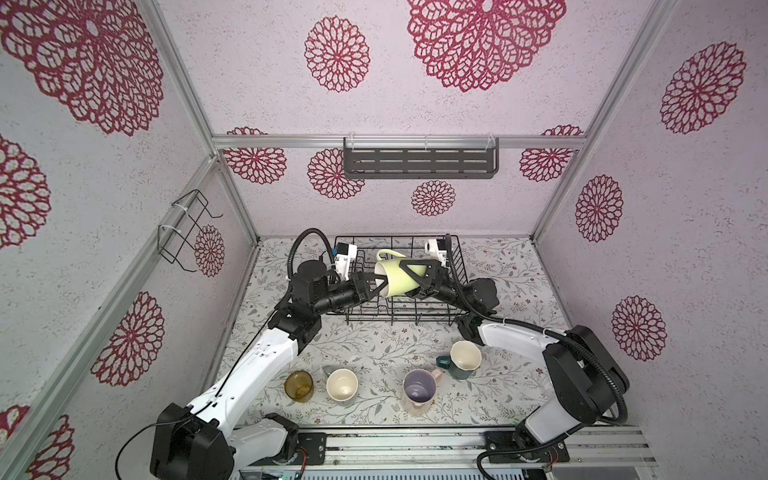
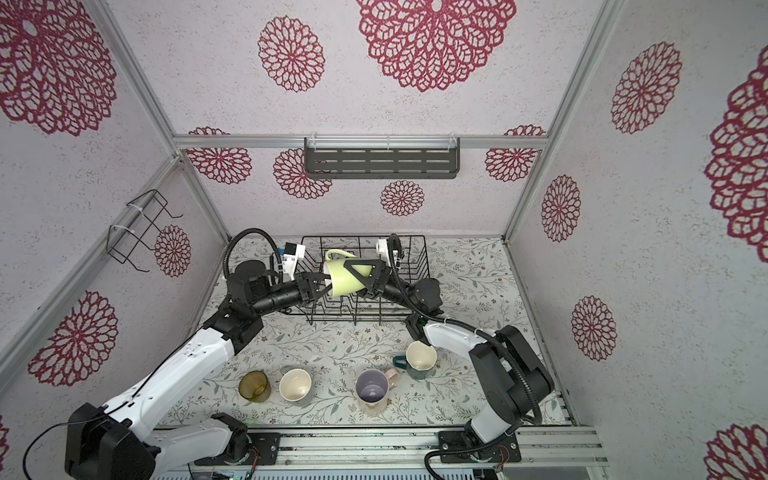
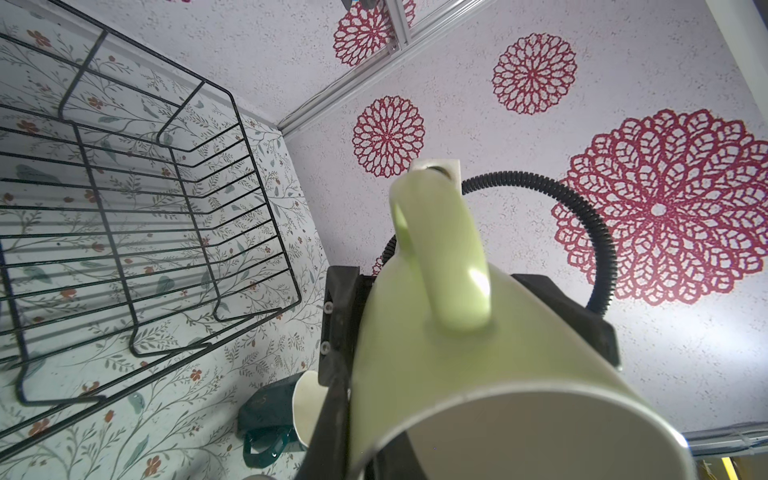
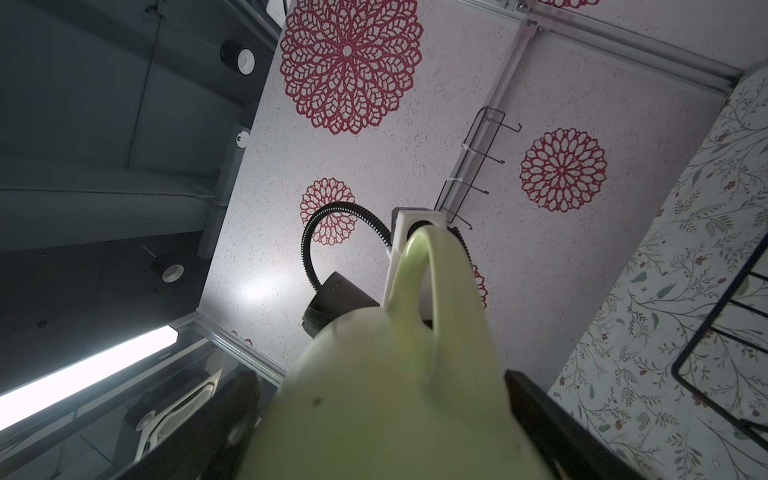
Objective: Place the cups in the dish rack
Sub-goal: 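Grasp the light green mug with the right gripper while the left gripper holds it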
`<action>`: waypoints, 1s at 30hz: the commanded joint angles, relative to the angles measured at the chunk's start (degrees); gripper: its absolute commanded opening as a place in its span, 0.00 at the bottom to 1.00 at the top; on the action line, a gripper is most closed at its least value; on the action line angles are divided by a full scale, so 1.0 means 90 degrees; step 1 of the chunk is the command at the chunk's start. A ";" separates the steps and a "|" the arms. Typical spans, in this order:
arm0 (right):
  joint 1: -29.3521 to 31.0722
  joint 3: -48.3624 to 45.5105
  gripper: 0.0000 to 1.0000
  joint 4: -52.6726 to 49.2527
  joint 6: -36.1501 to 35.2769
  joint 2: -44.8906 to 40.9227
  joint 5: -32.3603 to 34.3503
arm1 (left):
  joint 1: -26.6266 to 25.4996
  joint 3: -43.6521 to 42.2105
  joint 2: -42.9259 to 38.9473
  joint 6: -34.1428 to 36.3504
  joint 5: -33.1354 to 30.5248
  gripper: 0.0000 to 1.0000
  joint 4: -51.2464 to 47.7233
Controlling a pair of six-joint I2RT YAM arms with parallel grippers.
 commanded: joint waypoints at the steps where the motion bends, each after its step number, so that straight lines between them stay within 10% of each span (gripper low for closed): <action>1: 0.0071 0.0172 0.90 0.0781 0.0205 0.0047 0.0096 | -0.0045 0.0015 0.0146 -0.0355 0.0126 0.00 0.0848; 9: 0.0080 -0.0024 0.98 0.0952 0.0252 0.0011 0.0131 | -0.0014 -0.0002 0.0064 -0.0368 -0.0507 0.00 0.0480; 22: 0.0062 0.0176 0.79 0.0972 0.0311 0.0324 0.0062 | -0.0010 -0.0004 0.0222 -0.0530 -0.0575 0.01 0.0417; 30: -0.0290 0.0104 0.69 0.0944 0.0373 0.0640 0.0446 | 0.0140 -0.0087 0.0259 -0.0606 -0.0579 0.23 0.0366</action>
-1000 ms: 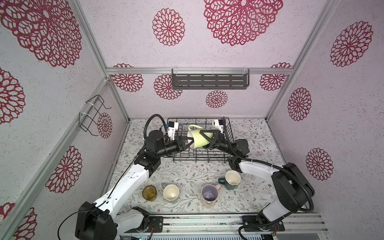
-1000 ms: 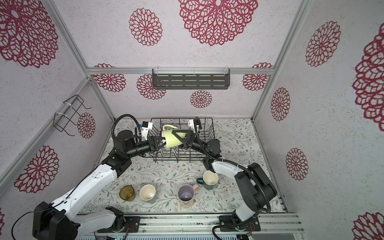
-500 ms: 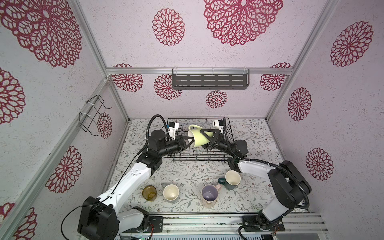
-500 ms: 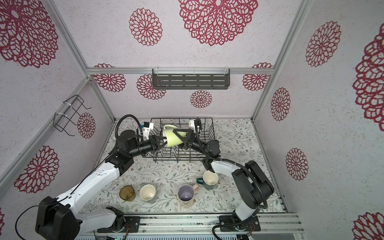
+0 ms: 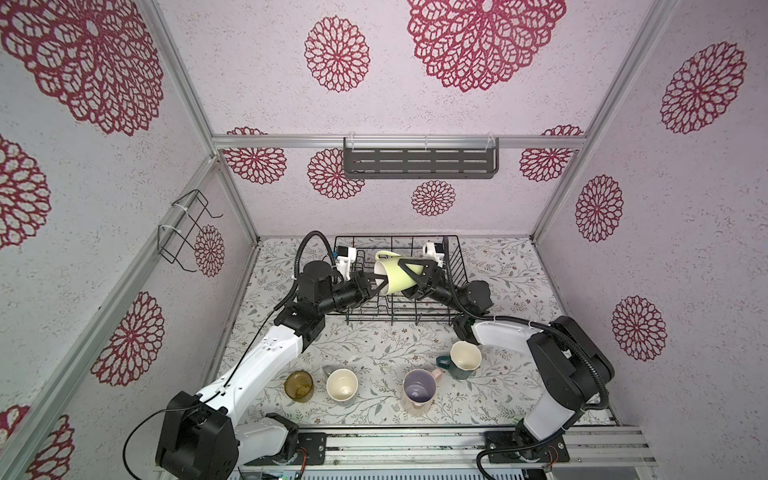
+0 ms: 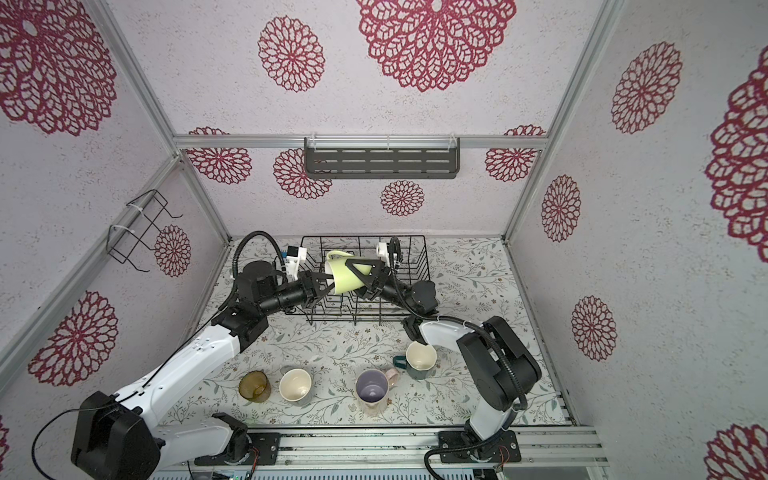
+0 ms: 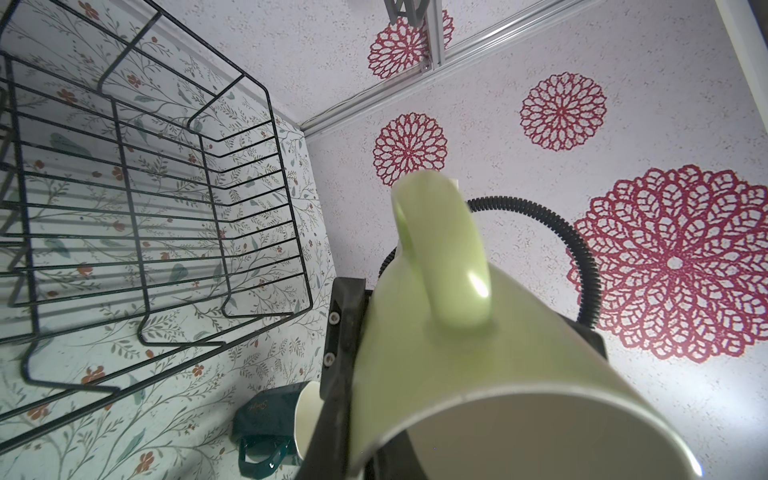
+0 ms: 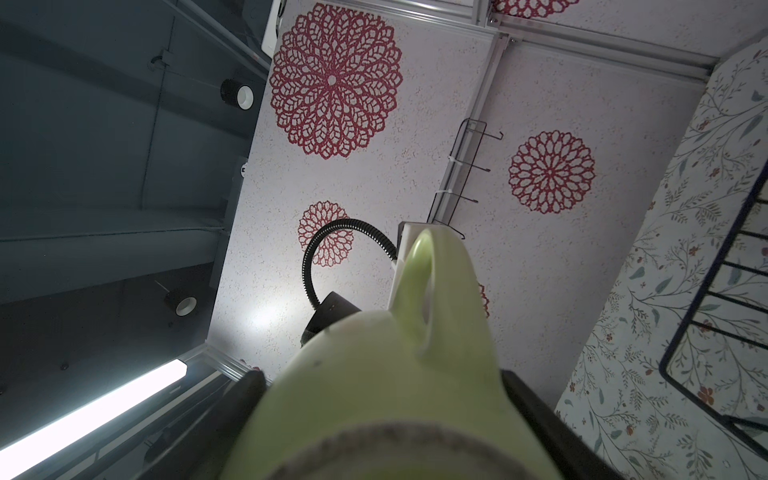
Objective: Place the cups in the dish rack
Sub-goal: 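Grasp the light green mug with the right gripper while the left gripper holds it, then lower the light green mug into the rack with the right gripper while the left withdraws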
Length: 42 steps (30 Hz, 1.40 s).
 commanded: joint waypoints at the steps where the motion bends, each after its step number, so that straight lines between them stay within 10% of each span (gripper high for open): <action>1: -0.0248 0.0118 0.68 0.0437 -0.0117 0.0087 0.0243 | 0.0132 0.0018 0.0036 -0.0137 -0.0089 0.38 0.0282; 10: -0.0876 0.0159 0.63 -0.0903 -0.0743 0.0331 0.0346 | 0.0737 -0.0654 -0.0318 -0.0308 -0.0179 0.72 0.0197; 16: -0.1099 0.1132 0.64 -0.4849 -0.3603 0.0162 0.0621 | 0.1119 -0.0614 -0.0685 0.0027 -0.0274 0.77 -0.0644; 23: -0.1093 0.2731 0.64 -0.8568 -0.6536 0.0372 0.2586 | 0.1215 -0.0333 -0.1497 0.1383 -0.1293 0.81 -0.2942; 29: -0.1078 0.3776 0.64 -0.9746 -0.7788 0.1043 0.4196 | 0.1225 -0.0425 -0.2282 0.1914 -0.2145 0.84 -0.4161; 42: -0.1069 0.5131 0.65 -1.0463 -0.9256 0.2341 0.6145 | 0.0827 -0.0619 -0.2801 0.2234 -0.1526 0.87 -0.6099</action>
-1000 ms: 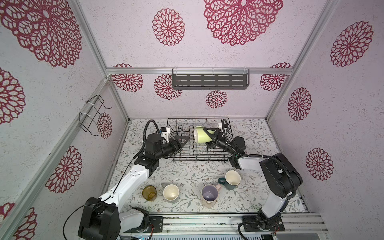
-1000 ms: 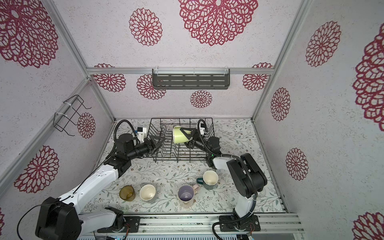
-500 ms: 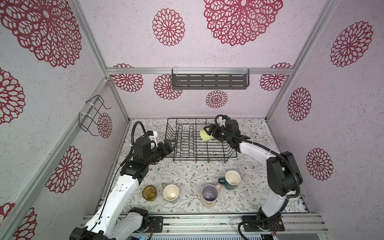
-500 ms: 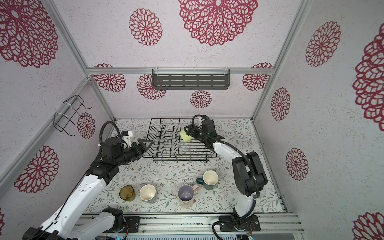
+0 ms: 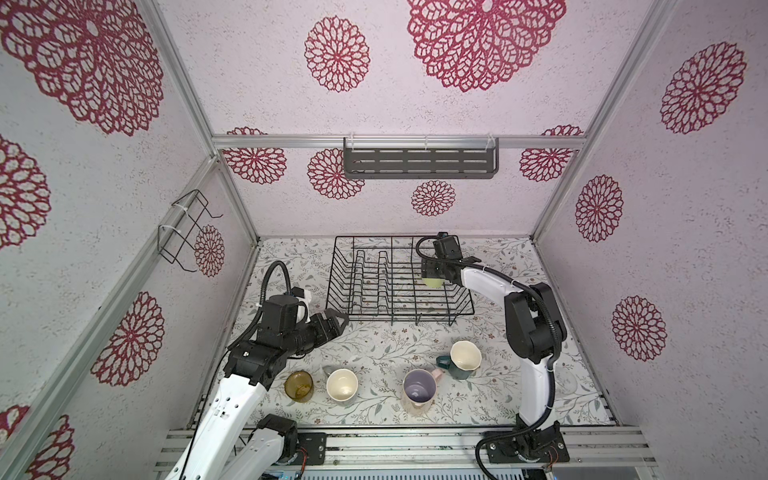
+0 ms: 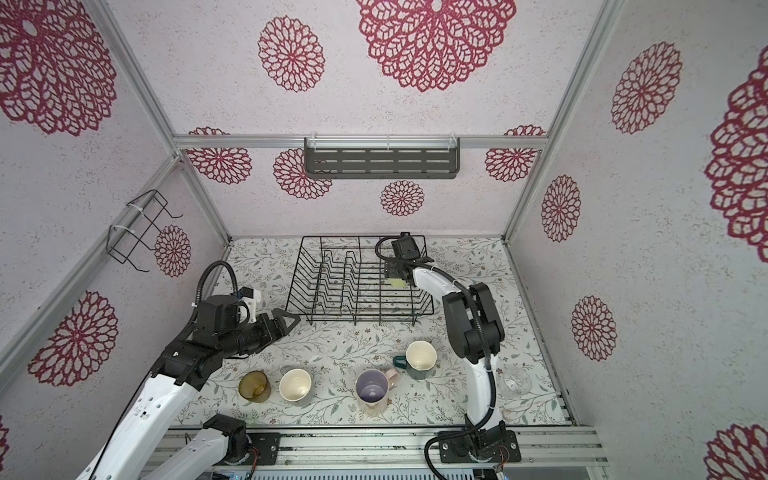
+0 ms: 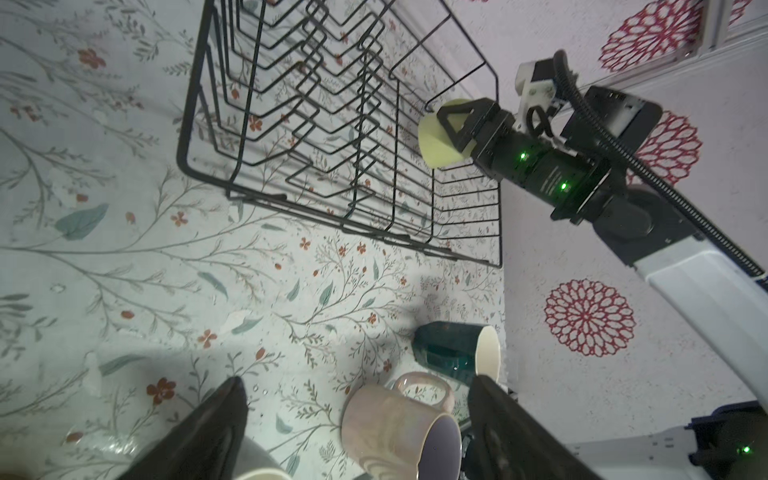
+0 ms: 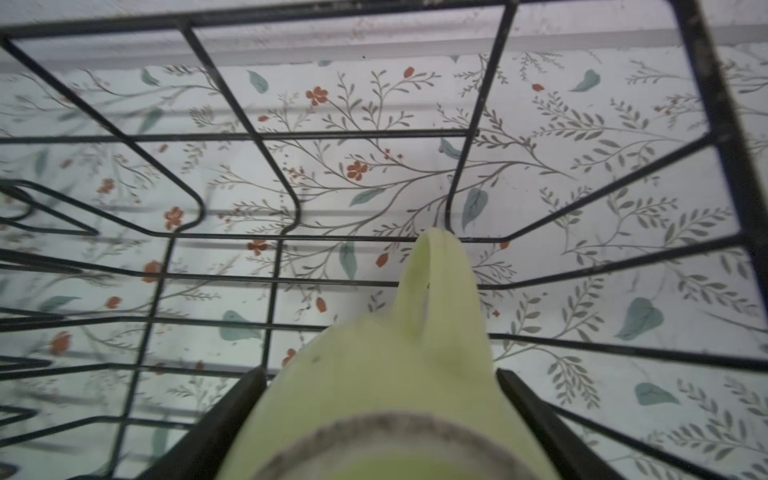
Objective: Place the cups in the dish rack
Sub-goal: 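Lower the light green mug into the rack with the right gripper while the left withdraws, then release the green mug with the right gripper while the left lowers to the grey mug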
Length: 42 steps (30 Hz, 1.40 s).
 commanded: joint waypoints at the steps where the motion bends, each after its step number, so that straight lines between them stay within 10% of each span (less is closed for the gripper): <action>1: 0.0025 0.0505 0.65 0.0218 -0.0610 -0.0092 0.0789 | -0.0136 -0.0081 -0.0079 0.0182 -0.0081 0.87 -0.0597; 19: -0.0233 0.1259 0.80 -0.0035 -0.0366 0.0594 0.0369 | -0.0931 0.0100 0.0276 0.0232 -0.0828 0.83 -0.1869; 23: -0.0248 0.1288 0.98 -0.0187 -0.0302 0.0501 0.0390 | -0.0944 0.0070 0.0357 0.0212 -0.0766 0.81 -0.1919; 42: -0.0238 -0.0289 0.99 -0.0222 0.0316 -0.2066 -0.0722 | -0.1599 0.0073 0.0932 -0.0267 -0.1437 0.72 -0.2676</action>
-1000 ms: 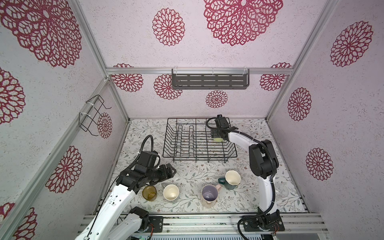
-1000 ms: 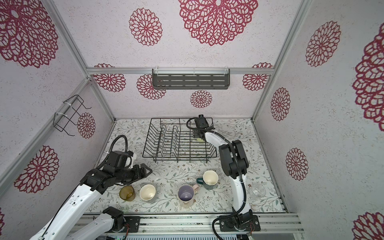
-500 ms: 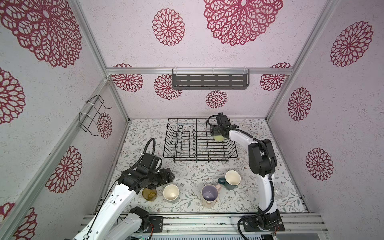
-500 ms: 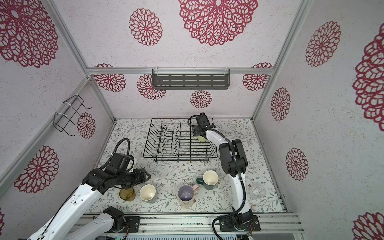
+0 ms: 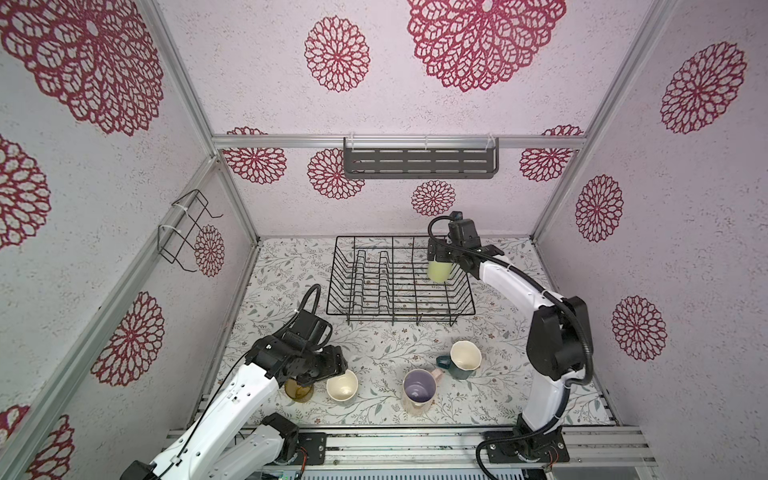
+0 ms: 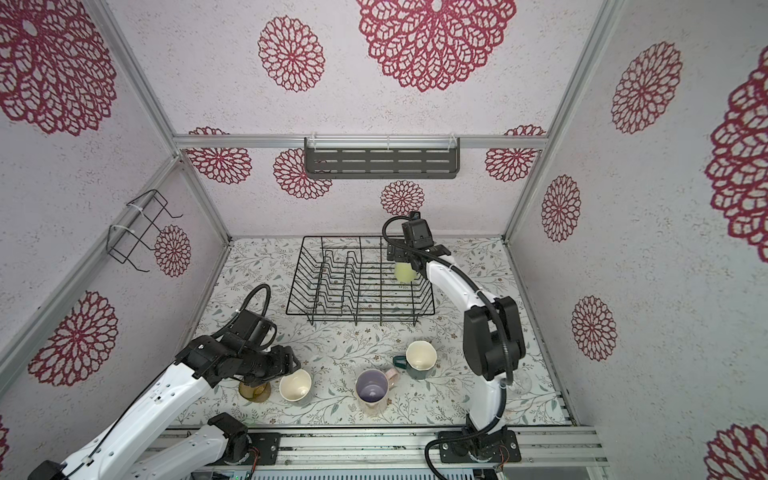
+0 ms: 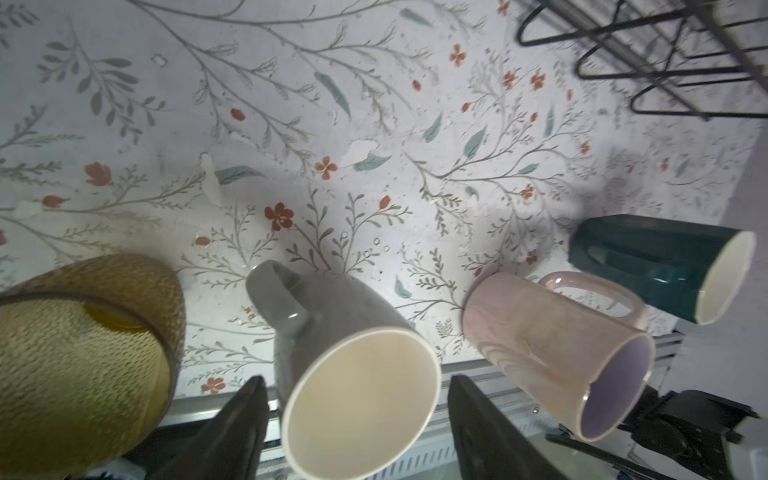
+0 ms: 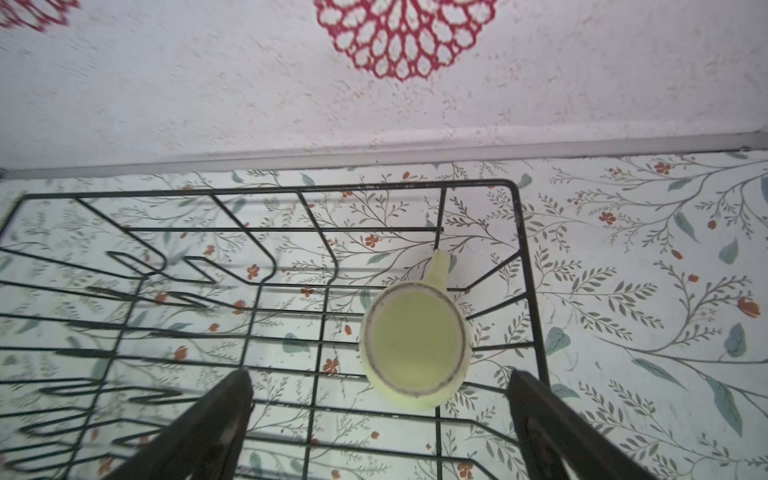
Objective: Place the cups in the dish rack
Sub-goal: 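Release the green mug with the right gripper while the left lowers to the grey mug, then grip and lift the grey mug with the left gripper toward the right gripper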
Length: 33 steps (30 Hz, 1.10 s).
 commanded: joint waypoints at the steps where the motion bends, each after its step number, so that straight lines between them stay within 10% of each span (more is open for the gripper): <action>1: -0.0030 -0.0344 0.99 0.0108 0.0169 -0.0599 -0.0302 | -0.0214 0.0131 0.0206 -0.0095 -0.0276 0.71 -0.0361; 33: -0.0025 -0.3002 0.98 0.1311 0.1257 -0.3119 -0.1129 | -0.0853 -0.0208 0.1385 -0.0486 -0.0593 0.24 0.0367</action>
